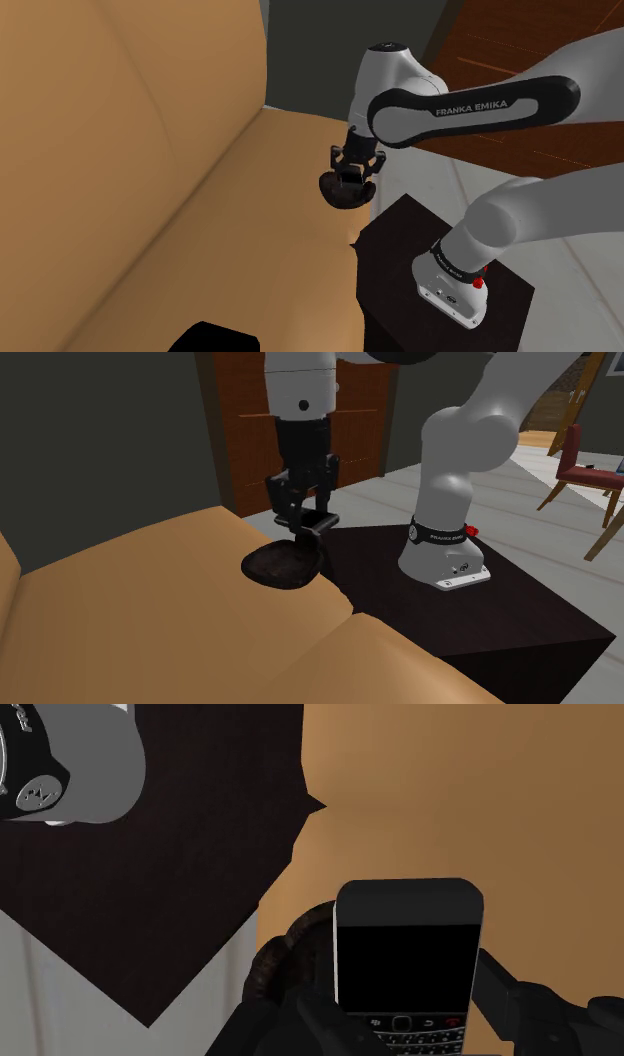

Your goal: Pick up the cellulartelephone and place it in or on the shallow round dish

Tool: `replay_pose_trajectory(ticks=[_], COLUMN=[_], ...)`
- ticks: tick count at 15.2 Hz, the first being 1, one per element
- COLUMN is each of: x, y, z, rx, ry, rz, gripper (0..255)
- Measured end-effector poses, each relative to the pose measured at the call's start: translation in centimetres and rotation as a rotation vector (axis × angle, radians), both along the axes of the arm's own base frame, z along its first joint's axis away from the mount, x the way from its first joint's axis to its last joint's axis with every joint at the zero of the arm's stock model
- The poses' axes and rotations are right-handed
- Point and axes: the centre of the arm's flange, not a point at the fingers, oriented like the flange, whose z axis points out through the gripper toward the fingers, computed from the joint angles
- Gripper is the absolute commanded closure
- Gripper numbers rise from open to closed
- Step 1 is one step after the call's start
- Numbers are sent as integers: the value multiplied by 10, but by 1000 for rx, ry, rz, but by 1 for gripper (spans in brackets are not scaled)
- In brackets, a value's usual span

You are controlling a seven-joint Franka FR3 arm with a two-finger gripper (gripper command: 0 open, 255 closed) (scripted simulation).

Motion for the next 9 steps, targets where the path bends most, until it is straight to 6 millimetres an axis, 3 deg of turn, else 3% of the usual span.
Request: replay_pose_trajectory(ticks=[5, 9], x=[34, 39], y=[-59, -68], z=[0, -18], rx=[0, 0], ry=[0, 0], rz=[0, 1], gripper=[255, 255])
